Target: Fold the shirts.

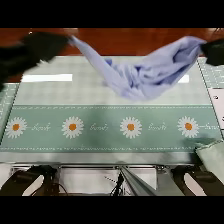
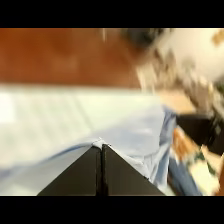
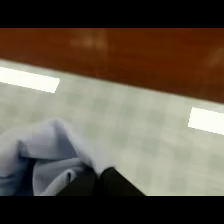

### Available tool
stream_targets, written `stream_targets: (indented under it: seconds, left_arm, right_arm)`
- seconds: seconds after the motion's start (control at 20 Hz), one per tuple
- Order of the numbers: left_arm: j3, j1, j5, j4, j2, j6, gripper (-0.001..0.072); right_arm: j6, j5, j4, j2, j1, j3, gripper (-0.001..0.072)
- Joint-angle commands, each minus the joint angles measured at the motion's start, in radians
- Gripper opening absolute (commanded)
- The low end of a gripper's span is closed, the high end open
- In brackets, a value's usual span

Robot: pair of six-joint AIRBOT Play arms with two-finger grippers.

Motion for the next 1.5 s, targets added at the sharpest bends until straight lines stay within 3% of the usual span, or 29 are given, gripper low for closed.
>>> stream_targets:
  seconds: [0.0, 0.1, 0.2, 0.35, 0.5, 0.7, 1.15, 1.3, 1.45]
  left_arm:
    - [0.125, 0.060, 0.143, 0.002, 0.181, 0.010, 0.0015]
    - [0.180, 0.067, 0.138, 0.047, 0.216, 0.034, 0.0015]
    - [0.201, 0.067, 0.126, 0.129, 0.238, 0.002, 0.0015]
    - [0.201, 0.066, 0.001, 0.323, 0.241, -0.166, 0.0015]
    - [0.201, 0.066, -0.182, 0.491, 0.234, -0.308, 0.0015]
    - [0.201, 0.066, -0.230, 0.511, 0.259, -0.317, 0.0015]
    - [0.289, 0.066, -0.135, 0.511, 0.341, -0.319, 0.0015]
    - [0.342, 0.067, -0.182, 0.515, 0.341, -0.333, 0.0015]
    - [0.345, 0.067, -0.362, 0.611, 0.335, -0.473, 0.0015]
  right_arm:
    - [0.064, -0.059, -0.007, 0.044, -0.014, 0.121, 0.0020]
    - [0.103, -0.057, -0.027, 0.051, -0.014, 0.171, 0.0021]
    - [0.169, -0.028, -0.118, 0.056, -0.014, 0.190, 0.0021]
    - [0.269, 0.144, -0.328, 0.052, -0.014, 0.190, 0.0021]
    - [0.270, 0.338, -0.410, 0.051, -0.014, 0.190, 0.0021]
    - [0.237, 0.404, -0.332, 0.071, -0.014, 0.190, 0.0021]
    - [0.216, 0.274, -0.148, 0.230, -0.014, 0.190, 0.0021]
    - [0.259, 0.362, -0.166, 0.268, -0.014, 0.190, 0.0021]
    - [0.261, 0.569, -0.169, 0.253, -0.014, 0.190, 0.0021]
